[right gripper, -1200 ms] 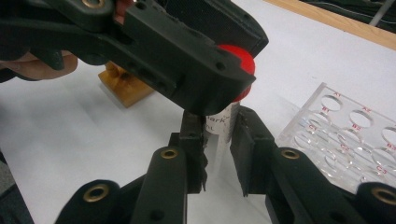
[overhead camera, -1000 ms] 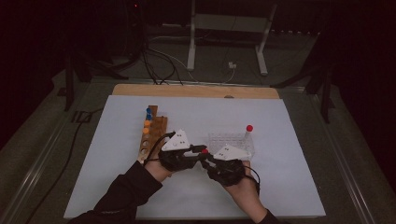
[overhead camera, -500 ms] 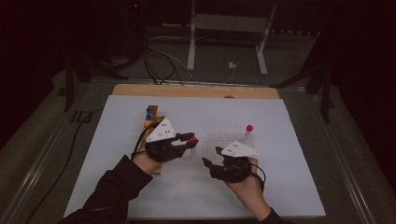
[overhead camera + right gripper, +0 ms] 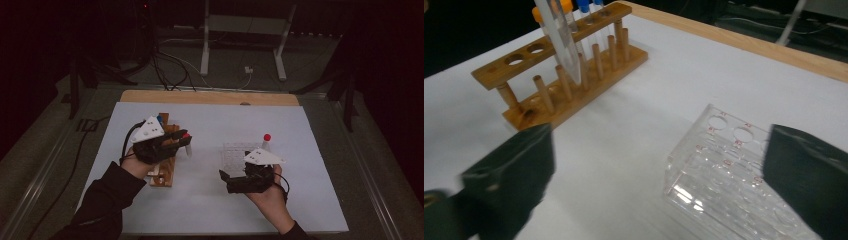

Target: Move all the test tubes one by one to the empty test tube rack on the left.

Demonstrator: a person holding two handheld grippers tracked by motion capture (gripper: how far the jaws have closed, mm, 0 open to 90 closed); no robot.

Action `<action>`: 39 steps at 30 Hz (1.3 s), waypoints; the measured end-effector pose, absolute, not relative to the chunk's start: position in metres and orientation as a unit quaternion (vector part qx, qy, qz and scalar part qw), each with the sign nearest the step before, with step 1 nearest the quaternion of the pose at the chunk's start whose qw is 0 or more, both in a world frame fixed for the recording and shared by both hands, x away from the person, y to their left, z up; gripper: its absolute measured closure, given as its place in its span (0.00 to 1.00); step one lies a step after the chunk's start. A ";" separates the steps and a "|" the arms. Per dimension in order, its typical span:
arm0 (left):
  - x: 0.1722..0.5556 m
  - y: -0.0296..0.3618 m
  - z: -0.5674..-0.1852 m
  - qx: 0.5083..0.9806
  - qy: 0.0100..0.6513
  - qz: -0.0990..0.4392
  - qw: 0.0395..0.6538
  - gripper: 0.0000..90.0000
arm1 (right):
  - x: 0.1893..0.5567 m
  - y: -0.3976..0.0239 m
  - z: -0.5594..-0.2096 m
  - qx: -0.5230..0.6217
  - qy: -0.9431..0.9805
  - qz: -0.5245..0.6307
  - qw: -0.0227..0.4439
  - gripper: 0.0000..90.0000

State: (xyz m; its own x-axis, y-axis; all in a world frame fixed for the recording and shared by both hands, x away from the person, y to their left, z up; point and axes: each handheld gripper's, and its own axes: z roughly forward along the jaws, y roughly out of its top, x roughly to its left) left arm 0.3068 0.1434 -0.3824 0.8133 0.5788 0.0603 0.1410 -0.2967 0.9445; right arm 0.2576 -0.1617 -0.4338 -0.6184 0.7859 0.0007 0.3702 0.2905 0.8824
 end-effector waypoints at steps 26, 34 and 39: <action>0.303 0.214 -0.386 0.756 0.301 0.261 0.519 0.80 | 0.256 -0.168 -0.432 0.364 0.771 0.476 0.216 0.00; 0.305 0.216 -0.408 0.759 0.315 0.253 0.510 0.80 | 0.256 -0.168 -0.433 0.362 0.771 0.479 0.214 0.00; 0.307 0.216 -0.422 0.763 0.323 0.249 0.501 0.80 | 0.256 -0.169 -0.433 0.362 0.771 0.479 0.213 0.00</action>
State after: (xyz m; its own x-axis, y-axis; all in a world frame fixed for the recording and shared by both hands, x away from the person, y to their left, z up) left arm 0.3067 0.2157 -0.4222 0.6671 0.7428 0.0566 0.2438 -0.2894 0.9256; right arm 0.2558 -0.1686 -0.4326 -0.6468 0.7624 0.0185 0.3536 0.2783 0.8931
